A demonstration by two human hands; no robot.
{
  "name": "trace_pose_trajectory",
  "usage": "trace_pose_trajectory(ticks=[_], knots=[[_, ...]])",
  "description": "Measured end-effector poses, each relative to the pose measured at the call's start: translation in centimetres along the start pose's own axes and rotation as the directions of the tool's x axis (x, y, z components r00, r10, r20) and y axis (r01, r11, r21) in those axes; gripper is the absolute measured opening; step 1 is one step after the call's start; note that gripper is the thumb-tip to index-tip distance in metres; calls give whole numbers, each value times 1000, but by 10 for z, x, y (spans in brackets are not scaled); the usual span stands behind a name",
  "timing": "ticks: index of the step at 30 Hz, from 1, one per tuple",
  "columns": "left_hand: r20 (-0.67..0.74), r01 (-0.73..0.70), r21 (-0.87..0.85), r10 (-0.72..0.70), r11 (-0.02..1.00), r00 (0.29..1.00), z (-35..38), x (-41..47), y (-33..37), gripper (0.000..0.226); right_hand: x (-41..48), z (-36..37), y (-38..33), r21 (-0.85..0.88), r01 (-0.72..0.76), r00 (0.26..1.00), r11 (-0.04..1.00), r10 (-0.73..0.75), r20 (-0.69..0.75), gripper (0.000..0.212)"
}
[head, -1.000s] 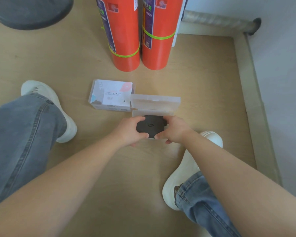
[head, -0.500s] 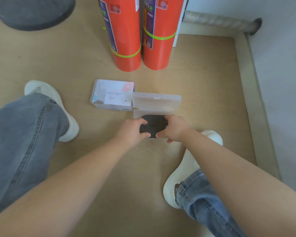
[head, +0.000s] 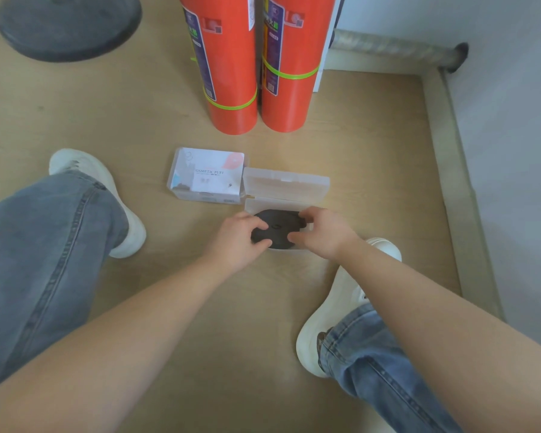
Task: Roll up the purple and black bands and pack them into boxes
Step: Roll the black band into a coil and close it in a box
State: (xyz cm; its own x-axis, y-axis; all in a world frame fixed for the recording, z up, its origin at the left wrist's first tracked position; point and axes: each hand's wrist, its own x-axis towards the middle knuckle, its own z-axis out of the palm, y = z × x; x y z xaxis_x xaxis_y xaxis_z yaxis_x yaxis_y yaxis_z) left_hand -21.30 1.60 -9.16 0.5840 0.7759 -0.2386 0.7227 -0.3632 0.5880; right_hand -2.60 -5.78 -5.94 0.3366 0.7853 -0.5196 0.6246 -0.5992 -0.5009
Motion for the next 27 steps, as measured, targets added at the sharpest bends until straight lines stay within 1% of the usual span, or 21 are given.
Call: trace_pose_trajectory(ticks=[1, 3, 4, 5, 7, 9, 10, 12, 14, 17, 20, 23, 26, 27], knots=[[-12, -7, -35, 7, 999, 1000, 0, 1, -1, 31, -2, 0, 1, 60, -6, 999, 998, 9, -42, 49], [-72, 4, -79, -10, 997, 997, -1, 3, 0, 26, -4, 0, 6, 205, -39, 989, 978, 67, -130, 33], [-109, 31, -109, -43, 994, 993, -3, 4, 3, 24, -5, 0, 8, 279, -62, 980, 958, 112, -165, 27], [-144, 67, -149, -88, 987, 986, -5, 5, 6, 23, -5, -1, 10, 349, -86, 968, 933, 161, -194, 25], [-202, 127, -252, -181, 959, 962, -11, 7, 14, 28, -6, -3, 13, 490, -126, 938, 862, 265, -225, 30], [-233, 157, -334, -243, 929, 942, -18, 7, 20, 44, -7, -6, 14, 579, -130, 912, 805, 326, -248, 44], [-242, 154, -349, -248, 924, 938, -22, 8, 21, 53, -7, -8, 14, 596, -103, 911, 796, 317, -265, 54], [-235, 135, -332, -221, 934, 947, -27, 9, 21, 65, -8, -12, 9, 595, -24, 929, 804, 237, -284, 69], [-188, 140, -295, -201, 945, 961, -31, 11, 22, 69, -10, -16, 4, 595, 20, 952, 804, 166, -257, 72], [-166, 160, -310, -219, 937, 961, -31, 6, 22, 59, -17, -19, 2, 668, -20, 964, 744, 192, -184, 61], [-226, 177, -350, -266, 920, 937, -29, -3, 18, 41, -23, -19, 6, 708, -64, 957, 704, 244, -155, 42], [-246, 214, -360, -313, 908, 917, -23, -11, 13, 30, -26, -12, 14, 670, -81, 954, 738, 252, -161, 20], [-218, 258, -357, -348, 898, 912, -12, -17, 7, 27, -26, 1, 24, 592, -87, 956, 801, 235, -178, 7], [-195, 278, -343, -358, 897, 913, -8, -17, 6, 28, -26, 5, 26, 579, -108, 955, 808, 246, -164, 7]])
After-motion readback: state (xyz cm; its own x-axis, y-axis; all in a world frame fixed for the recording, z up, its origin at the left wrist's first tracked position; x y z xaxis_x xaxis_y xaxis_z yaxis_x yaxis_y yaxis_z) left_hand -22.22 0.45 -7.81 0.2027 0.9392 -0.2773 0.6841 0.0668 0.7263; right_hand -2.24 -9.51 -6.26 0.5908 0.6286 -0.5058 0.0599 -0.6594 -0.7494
